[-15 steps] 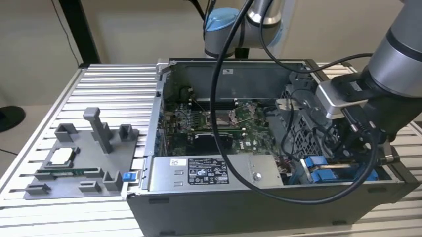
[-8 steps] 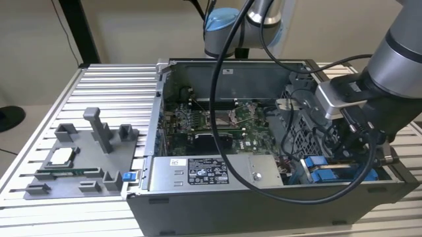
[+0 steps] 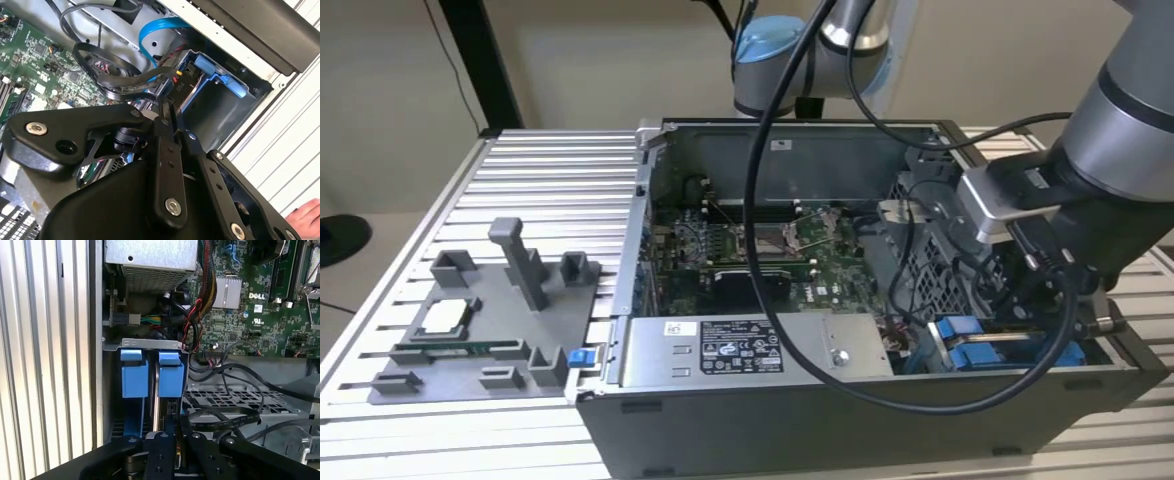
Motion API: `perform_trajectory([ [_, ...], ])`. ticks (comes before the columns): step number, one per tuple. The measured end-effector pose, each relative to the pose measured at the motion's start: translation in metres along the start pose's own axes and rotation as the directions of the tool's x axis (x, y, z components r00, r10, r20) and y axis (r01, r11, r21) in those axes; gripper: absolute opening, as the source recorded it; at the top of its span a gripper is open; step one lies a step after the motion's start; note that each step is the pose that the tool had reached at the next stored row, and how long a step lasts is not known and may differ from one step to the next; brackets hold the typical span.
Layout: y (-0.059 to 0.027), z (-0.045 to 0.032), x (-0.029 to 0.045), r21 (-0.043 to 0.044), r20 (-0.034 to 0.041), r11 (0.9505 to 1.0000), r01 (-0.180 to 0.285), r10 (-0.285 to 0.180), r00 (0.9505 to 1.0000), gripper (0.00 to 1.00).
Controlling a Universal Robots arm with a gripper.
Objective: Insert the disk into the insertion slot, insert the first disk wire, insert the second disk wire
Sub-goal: 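Insert the second disk wire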
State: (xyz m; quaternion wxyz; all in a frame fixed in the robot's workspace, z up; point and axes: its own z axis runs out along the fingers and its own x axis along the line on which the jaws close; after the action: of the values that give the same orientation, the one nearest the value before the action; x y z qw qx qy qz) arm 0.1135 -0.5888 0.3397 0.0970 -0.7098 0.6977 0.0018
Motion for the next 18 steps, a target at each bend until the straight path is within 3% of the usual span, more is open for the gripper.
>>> perform_trajectory([
  [11, 0.0008, 0.0056, 0.0008, 0.0019, 0.0002, 1.0000, -0.007, 0.007, 1.0000, 0.00],
  [12, 0.0006, 0.0043, 0.0006, 0.0020, 0.0014, 1.0000, -0.007, 0.007, 1.0000, 1.00],
  [18, -0.0028, -0.0203, -0.0029, 0.0021, 0.0022, 1.0000, -0.009, 0.009, 1.0000, 1.00],
])
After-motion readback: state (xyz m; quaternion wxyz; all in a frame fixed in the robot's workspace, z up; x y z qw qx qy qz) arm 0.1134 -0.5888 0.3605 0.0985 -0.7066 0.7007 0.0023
